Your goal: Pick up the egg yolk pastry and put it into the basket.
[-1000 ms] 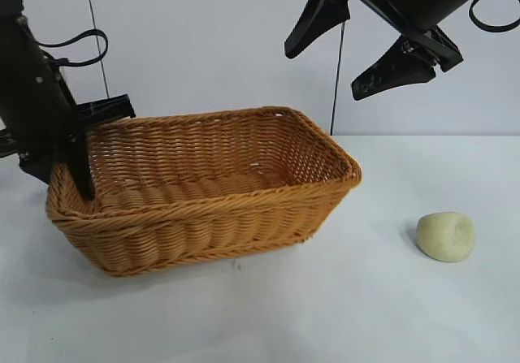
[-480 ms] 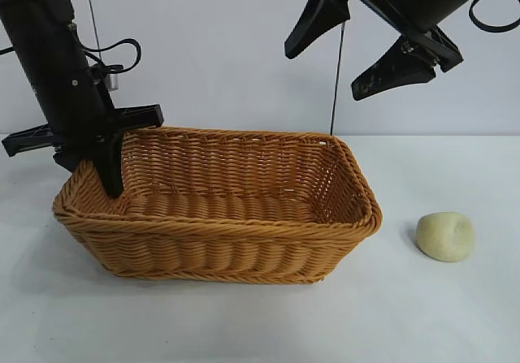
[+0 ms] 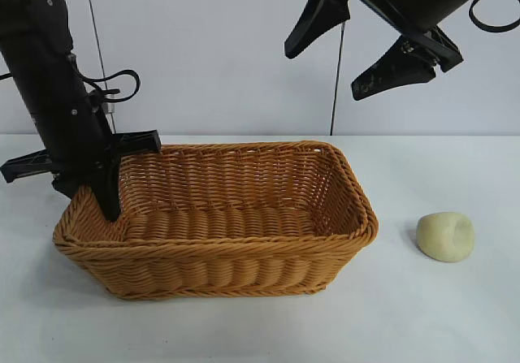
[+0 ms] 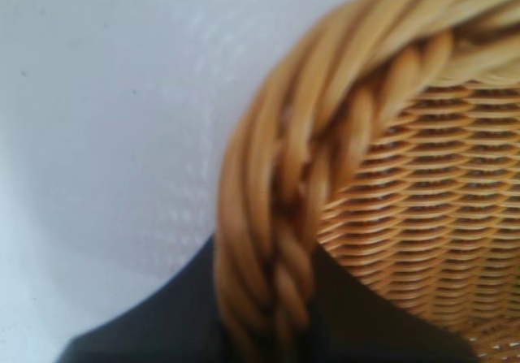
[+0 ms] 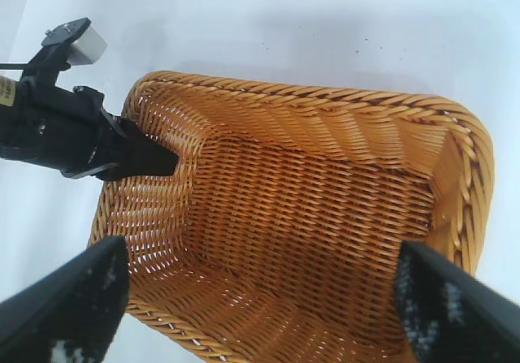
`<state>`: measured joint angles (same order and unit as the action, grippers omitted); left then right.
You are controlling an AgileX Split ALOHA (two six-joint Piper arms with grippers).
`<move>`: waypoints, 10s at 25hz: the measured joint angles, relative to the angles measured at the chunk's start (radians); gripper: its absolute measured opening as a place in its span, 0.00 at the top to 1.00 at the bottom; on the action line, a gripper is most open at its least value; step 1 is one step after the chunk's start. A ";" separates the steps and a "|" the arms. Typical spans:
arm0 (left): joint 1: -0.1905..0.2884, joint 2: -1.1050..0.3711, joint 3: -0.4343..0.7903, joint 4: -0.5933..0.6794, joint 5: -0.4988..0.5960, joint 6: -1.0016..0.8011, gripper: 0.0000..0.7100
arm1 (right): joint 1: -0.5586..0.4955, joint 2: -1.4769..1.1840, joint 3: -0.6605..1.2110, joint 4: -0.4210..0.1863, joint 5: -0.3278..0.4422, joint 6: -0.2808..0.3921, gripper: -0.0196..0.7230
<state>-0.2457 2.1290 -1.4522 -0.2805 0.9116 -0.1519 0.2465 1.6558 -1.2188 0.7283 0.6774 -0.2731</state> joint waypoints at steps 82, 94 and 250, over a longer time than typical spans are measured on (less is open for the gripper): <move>0.198 -1.851 0.959 0.227 0.153 0.141 0.02 | 0.000 0.000 0.000 0.001 0.015 0.000 0.15; 0.198 -2.121 0.959 0.226 0.154 0.145 0.02 | 0.000 0.000 -0.009 -0.049 0.031 0.007 0.15; 0.198 -2.135 0.961 0.225 0.154 0.146 0.02 | -0.256 0.452 -0.714 -0.808 0.529 0.414 0.15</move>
<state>-0.0475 -0.0065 -0.4914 -0.0558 1.0651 -0.0063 -0.0091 2.1082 -1.9324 -0.0792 1.2060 0.1412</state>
